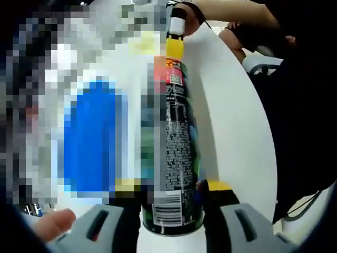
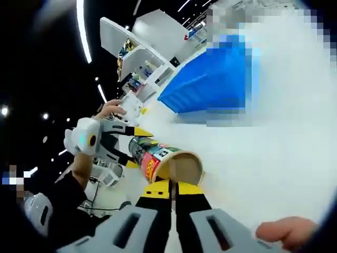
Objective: Open the lid of the chip container on the table, take out the chips, place them into the box in front of the container, and close the lid
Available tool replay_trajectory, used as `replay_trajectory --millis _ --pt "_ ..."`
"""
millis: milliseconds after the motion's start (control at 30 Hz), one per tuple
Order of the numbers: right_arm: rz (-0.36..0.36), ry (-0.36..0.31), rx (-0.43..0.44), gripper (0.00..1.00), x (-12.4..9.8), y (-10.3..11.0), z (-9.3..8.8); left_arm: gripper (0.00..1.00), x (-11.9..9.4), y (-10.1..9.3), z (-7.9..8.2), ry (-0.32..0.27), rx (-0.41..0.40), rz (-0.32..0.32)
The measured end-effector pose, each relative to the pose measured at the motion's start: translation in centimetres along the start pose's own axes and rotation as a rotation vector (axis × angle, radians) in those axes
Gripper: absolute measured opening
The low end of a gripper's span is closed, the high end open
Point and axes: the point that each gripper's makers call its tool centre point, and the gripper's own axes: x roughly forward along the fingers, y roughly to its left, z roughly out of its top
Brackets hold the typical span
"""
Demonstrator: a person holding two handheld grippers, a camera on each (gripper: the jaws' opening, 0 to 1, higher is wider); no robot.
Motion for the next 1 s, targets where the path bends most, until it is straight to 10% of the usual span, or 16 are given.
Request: replay_trajectory --millis 733,1000 --pt "-0.478 -0.034 -0.261 0.0 -2.6 -2.6 0.8 0.46 0.0 0.1 -0.3 -0.005 -0.028 0.006" --pt "-0.422 -0.096 -0.165 0.0 -4.8 -3.8 -0.3 0.46 -0.1 0.5 -1.0 0.007 -0.007 0.021"
